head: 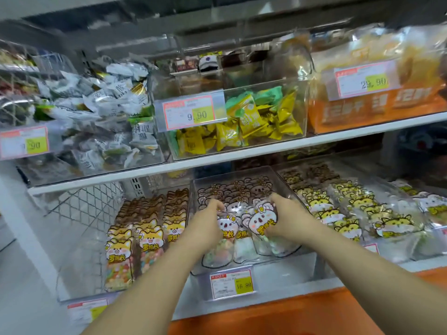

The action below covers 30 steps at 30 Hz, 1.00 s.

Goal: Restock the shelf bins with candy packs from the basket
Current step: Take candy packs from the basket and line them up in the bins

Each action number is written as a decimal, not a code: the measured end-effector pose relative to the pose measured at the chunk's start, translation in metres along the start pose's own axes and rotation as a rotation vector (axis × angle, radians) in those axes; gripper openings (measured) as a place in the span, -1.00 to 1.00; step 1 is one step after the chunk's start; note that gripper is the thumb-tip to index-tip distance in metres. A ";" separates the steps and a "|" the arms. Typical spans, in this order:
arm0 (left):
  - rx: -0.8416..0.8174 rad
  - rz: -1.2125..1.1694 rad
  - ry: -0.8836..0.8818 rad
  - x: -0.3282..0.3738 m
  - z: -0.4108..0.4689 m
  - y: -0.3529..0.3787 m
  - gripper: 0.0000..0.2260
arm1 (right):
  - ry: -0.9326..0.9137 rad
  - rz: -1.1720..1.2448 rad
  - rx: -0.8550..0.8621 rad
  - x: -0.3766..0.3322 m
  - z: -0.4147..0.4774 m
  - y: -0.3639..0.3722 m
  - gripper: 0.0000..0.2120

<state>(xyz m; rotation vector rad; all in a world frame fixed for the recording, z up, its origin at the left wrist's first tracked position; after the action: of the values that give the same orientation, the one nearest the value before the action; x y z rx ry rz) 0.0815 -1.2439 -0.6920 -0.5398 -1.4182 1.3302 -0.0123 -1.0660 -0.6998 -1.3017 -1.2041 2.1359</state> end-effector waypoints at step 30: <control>0.090 -0.021 0.150 0.004 -0.025 0.023 -0.56 | -0.368 -0.221 -0.126 -0.038 0.004 0.023 -0.73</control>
<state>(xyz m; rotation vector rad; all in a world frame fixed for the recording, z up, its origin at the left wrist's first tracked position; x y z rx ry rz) 0.0944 -1.2236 -0.7164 -0.5517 -1.2324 1.3027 0.0067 -1.1062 -0.6965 -0.7912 -1.5676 2.2237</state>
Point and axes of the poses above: each hand's wrist, its own z-axis towards the middle knuckle, its own y-axis out of the palm, x = y × z, the point moved 5 cm from there along z, towards the middle knuckle, and after that the axes turned 9 degrees about x, right-handed, at the moved point
